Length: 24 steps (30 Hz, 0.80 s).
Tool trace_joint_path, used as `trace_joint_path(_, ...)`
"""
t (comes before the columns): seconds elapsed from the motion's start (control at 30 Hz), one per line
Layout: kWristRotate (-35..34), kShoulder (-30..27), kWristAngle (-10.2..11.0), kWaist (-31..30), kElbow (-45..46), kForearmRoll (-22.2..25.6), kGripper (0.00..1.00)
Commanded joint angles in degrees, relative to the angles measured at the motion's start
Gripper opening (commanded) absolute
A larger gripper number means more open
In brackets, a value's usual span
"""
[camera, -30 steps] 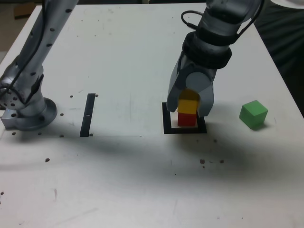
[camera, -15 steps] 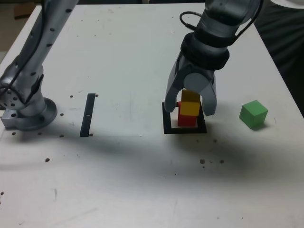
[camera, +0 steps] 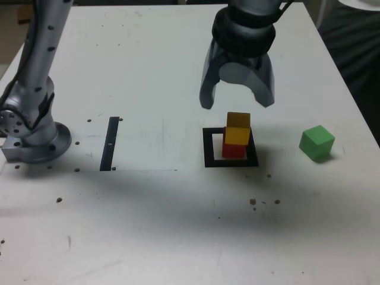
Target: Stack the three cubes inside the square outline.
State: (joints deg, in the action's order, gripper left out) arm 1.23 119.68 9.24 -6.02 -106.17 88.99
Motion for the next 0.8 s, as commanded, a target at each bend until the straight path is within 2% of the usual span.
trace_joint_path(0.0, 2.1, -0.7, 0.9, 0.0, -1.4, 0.4, 1.00)
trace_joint_path(0.2, 8.8, 0.3, 3.0, 0.0, -4.3, -1.4, 1.00)
trace_joint_path(0.43, 22.5, 1.9, 5.8, 0.0, -6.3, -9.6, 1.00)
trace_joint_path(0.6, 33.2, 4.1, 6.0, 0.0, -7.7, -14.2, 1.00)
trace_joint_path(0.77, 39.6, 6.5, 6.4, 0.0, -9.6, -15.4, 1.00)
